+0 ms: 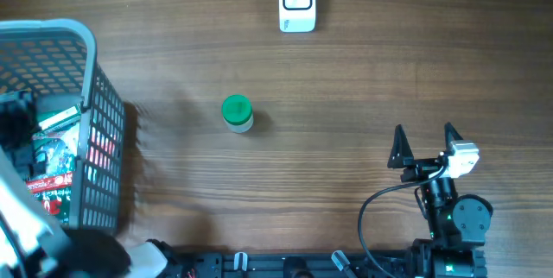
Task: Scan the item barcode
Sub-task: 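Release the jar upright on the table and withdraw the left gripper, then reach into the basket and grasp the red-wrapped soap bar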
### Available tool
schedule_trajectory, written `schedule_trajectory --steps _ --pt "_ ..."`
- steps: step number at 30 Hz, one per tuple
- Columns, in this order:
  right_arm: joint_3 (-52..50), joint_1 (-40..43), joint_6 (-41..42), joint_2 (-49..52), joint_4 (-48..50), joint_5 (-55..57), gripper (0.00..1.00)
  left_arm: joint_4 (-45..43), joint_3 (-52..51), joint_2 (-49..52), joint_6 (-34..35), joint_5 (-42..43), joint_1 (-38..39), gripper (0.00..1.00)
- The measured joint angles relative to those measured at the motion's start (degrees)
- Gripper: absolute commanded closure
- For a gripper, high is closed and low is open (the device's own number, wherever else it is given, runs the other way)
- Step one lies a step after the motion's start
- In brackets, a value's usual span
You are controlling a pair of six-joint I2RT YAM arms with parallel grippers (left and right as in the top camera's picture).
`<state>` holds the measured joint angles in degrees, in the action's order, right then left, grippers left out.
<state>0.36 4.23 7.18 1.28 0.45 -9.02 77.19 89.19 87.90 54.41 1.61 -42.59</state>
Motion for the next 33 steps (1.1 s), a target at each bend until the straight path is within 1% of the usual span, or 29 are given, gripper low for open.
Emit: schedule_trajectory --steps 5,7,9,13,18,21,23,26,29,31,32,33 --pt "0.0 0.0 0.0 0.0 0.0 0.0 0.00 1.7 0.0 15.7 -11.3 5.0 1.2 0.01" --pt "0.0 0.0 0.0 0.0 0.0 0.0 0.00 2.0 -0.4 19.3 -14.9 6.2 2.2 0.00" --pt "0.0 0.0 0.0 0.0 0.0 0.0 0.00 1.5 -1.9 20.0 -16.8 6.9 3.7 0.00" --pt "0.0 0.0 0.0 0.0 0.0 0.0 0.00 -1.9 -6.0 20.0 -18.0 7.3 5.2 0.00" --pt "0.0 0.0 0.0 0.0 0.0 0.0 0.00 -10.8 -15.3 20.2 -18.4 5.2 5.3 0.01" --pt "0.0 0.0 0.0 0.0 0.0 0.0 0.00 -11.9 -17.6 20.2 -18.4 4.6 5.2 0.04" --pt "0.0 0.0 0.0 0.0 0.0 0.0 0.00 -11.4 -17.4 20.2 -18.4 4.3 5.2 0.09" --pt "0.0 0.0 0.0 0.0 0.0 0.0 0.00 -6.9 -13.8 20.2 -18.6 4.2 5.2 0.10" --pt "0.0 0.0 0.0 0.0 0.0 0.0 0.01 -3.6 -8.5 20.1 -18.6 4.0 5.2 0.11" --pt "0.0 0.0 0.0 0.0 0.0 0.0 0.00 -2.3 -5.8 19.5 -18.6 4.0 5.2 0.13" --pt "0.0 0.0 0.0 0.0 0.0 0.0 0.00 -2.0 -5.3 18.8 -18.6 4.0 5.2 0.10" --pt "0.0 0.0 0.0 0.0 0.0 0.0 0.00 -1.8 -5.2 18.1 -18.6 4.0 5.2 0.00"
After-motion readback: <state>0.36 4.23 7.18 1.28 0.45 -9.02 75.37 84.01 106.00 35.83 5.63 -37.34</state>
